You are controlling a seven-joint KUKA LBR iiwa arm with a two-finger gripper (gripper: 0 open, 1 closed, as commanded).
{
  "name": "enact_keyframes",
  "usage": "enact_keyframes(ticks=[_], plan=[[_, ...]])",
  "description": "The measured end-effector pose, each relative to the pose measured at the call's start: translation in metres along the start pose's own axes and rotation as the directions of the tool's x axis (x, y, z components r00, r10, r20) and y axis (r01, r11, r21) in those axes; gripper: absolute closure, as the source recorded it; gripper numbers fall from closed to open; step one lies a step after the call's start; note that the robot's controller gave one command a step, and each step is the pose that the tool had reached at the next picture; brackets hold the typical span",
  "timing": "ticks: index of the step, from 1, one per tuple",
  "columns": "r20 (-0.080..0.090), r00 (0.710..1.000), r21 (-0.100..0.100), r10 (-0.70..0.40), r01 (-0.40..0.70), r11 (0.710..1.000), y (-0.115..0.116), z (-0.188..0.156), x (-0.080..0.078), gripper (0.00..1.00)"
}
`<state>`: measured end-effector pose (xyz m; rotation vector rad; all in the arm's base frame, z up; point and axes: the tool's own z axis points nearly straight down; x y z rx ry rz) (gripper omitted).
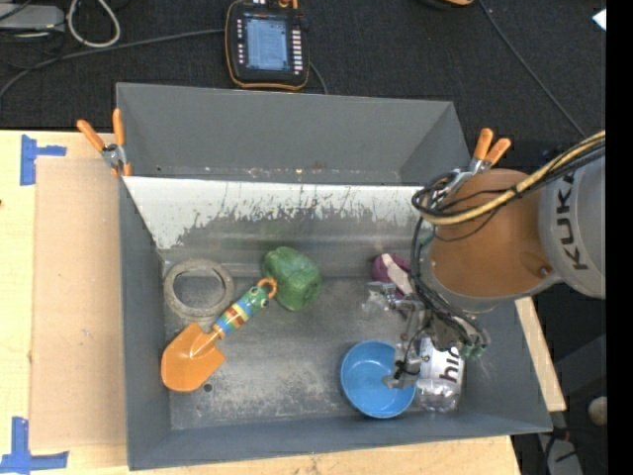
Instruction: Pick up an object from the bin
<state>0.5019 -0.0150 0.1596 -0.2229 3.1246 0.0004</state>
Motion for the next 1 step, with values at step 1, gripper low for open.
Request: enact_keyframes(ticks=[1], plan=[[-0.017,0.977,-0.008,-0.212,0.212,0.977,0.008,0.0613,-0.0076,0.0]])
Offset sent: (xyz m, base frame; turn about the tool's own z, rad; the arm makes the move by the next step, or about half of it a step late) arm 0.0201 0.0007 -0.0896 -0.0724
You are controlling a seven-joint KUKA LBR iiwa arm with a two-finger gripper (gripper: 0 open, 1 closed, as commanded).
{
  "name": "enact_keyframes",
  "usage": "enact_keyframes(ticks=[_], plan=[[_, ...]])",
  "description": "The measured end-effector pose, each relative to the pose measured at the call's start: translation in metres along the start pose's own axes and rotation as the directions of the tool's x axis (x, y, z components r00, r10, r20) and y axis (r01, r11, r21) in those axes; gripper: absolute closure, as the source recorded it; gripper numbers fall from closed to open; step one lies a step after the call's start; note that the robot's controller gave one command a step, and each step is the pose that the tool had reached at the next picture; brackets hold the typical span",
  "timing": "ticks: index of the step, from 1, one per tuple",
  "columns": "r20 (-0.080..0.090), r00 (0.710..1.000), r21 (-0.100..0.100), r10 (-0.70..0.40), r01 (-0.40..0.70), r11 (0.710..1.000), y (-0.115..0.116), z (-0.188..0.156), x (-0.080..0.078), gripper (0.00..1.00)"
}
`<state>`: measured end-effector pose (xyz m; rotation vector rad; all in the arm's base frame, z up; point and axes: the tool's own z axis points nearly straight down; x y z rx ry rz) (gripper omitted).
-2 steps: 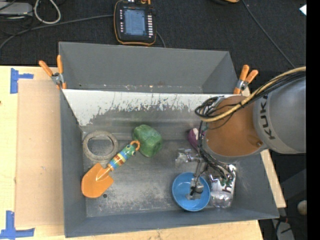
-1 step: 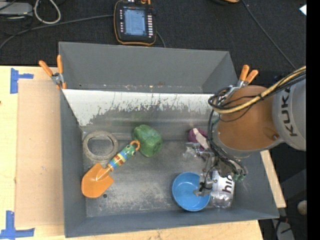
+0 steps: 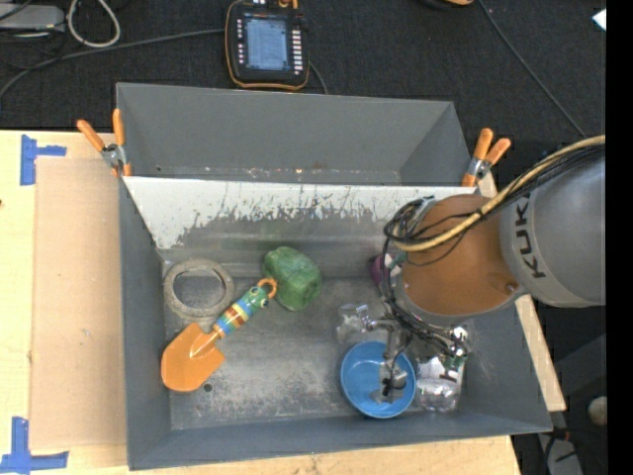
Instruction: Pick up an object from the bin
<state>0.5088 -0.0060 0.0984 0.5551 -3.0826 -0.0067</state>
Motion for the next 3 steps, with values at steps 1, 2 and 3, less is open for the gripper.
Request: enact_keyframes(ticks=[1,2,3], plan=[[0.021,0.99,0.006,0.142,-0.142,0.99,-0.0126,0.0292,-0.009,0.0],[0.006,0.993,0.001,-0.119,0.119,0.993,-0.009,0.0283,-0.0089,1.0],[0.006,0.993,0.001,-0.118,0.118,0.993,-0.009,0.0281,-0.0089,1.0]])
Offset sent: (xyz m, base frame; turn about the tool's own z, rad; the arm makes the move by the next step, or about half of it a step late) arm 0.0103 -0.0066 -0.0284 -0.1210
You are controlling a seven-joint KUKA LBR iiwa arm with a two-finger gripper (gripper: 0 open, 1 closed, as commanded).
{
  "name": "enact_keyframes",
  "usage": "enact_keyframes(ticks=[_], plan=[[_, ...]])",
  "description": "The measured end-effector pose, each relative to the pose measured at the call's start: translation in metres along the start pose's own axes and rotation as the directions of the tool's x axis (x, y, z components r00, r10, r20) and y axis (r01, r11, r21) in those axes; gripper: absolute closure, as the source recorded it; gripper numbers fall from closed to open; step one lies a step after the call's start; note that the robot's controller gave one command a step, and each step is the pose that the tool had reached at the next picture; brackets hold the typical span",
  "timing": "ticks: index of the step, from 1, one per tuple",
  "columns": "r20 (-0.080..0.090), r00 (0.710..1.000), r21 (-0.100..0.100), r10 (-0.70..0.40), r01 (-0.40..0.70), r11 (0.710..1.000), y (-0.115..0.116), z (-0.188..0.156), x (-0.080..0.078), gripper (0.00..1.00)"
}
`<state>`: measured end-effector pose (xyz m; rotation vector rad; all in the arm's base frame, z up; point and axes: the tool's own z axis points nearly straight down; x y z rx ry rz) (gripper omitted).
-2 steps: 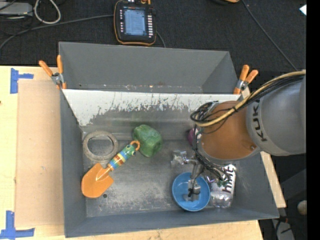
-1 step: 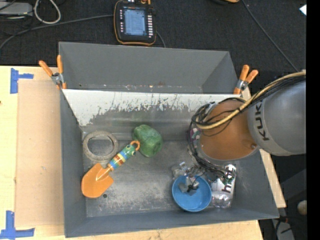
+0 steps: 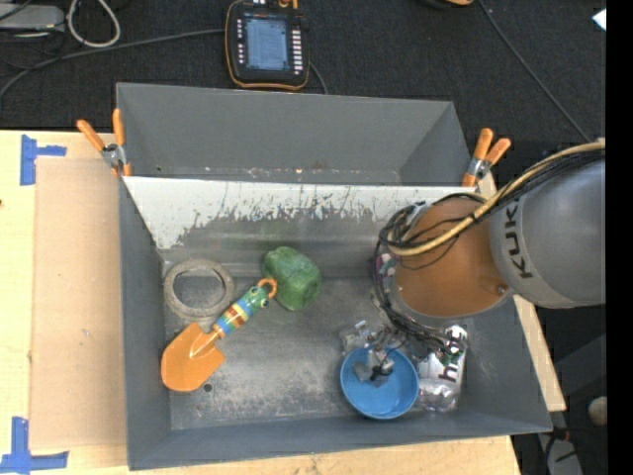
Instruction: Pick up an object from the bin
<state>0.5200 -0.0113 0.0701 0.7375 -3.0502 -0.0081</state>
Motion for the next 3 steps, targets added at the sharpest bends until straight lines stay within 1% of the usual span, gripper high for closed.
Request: enact_keyframes(ticks=[1,2,3], plan=[[-0.005,1.0,-0.003,0.002,-0.002,1.0,0.002,-0.031,0.001,1.0],[-0.002,1.0,-0.002,0.002,-0.002,1.0,0.001,-0.056,0.001,1.0],[0.001,1.0,-0.001,0.004,-0.004,1.0,0.002,-0.068,0.0,1.0]])
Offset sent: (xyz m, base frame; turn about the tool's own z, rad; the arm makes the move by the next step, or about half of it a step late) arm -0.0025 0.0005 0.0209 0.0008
